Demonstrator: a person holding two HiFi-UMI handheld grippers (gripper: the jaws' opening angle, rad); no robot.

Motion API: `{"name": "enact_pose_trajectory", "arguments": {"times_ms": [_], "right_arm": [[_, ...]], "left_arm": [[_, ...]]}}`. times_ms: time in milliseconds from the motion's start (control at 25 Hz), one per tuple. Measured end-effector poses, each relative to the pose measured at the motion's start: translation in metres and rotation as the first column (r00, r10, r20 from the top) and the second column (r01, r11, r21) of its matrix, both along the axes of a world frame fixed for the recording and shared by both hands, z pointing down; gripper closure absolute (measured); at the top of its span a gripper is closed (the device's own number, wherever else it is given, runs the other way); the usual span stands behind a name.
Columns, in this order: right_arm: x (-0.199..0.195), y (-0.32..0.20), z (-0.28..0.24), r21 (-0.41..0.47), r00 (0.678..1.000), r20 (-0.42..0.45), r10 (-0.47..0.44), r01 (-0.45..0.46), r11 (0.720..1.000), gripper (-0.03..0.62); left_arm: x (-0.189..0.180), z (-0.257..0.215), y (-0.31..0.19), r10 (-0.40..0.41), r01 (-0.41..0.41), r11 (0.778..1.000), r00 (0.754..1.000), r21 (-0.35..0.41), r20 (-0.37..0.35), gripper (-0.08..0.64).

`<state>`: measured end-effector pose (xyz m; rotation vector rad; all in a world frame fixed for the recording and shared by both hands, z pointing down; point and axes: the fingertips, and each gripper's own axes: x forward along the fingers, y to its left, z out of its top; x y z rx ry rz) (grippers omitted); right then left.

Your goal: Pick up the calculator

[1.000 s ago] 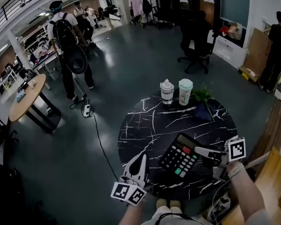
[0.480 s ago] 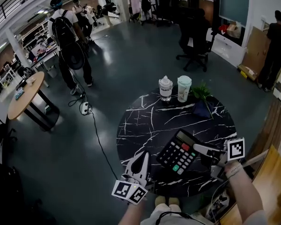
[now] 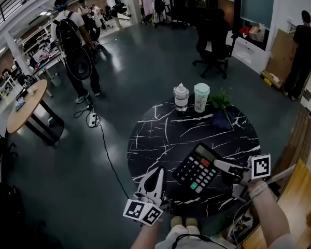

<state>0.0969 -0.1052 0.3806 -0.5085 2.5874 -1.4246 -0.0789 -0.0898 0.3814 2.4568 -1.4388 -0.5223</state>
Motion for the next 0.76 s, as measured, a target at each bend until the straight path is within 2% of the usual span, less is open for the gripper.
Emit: {"name": "enact_pose_trajectory", "arguments": {"times_ms": [760], "right_arm": [[-0.003,0.0,0.003,0.009,0.999,0.014,0.047,-0.047,0.999,0.537]], "left_arm": [[-0.002,0.01,-0.009,0.01,-0.01,1.0,1.0,-0.015,-0.021,0.552]]}}
